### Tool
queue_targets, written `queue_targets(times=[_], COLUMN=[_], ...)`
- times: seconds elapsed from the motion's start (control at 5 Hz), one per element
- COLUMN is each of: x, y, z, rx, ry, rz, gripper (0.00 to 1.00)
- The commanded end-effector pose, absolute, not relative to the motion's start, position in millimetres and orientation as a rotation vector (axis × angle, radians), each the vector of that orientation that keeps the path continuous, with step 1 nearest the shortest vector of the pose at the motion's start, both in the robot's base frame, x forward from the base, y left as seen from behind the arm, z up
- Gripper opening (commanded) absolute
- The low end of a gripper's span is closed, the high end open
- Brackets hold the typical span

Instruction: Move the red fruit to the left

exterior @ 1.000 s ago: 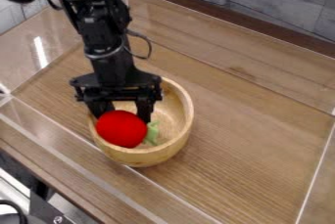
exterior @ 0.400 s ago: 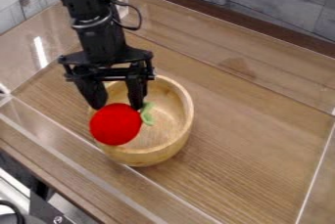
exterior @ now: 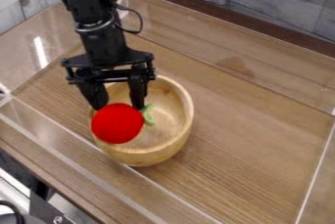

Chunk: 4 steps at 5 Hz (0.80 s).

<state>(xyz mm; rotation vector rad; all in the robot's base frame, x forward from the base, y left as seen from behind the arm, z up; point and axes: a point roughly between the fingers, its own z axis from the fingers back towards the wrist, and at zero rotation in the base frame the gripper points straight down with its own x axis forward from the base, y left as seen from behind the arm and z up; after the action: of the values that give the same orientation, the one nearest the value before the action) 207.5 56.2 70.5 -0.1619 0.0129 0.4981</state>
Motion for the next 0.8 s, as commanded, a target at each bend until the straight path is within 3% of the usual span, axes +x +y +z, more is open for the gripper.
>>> queue_targets(times=[0.0, 0.4, 0.6], x=[215.4, 230.2, 226.3], y=[65.0, 60.1, 65.0], z=[74.6, 84.5, 81.5], rx=[-0.149, -0.143, -0.135], ry=[-0.023, -0.024, -0.014], rz=[0.553, 0.616, 0.561], gripper=[0.00, 0.00, 1.00])
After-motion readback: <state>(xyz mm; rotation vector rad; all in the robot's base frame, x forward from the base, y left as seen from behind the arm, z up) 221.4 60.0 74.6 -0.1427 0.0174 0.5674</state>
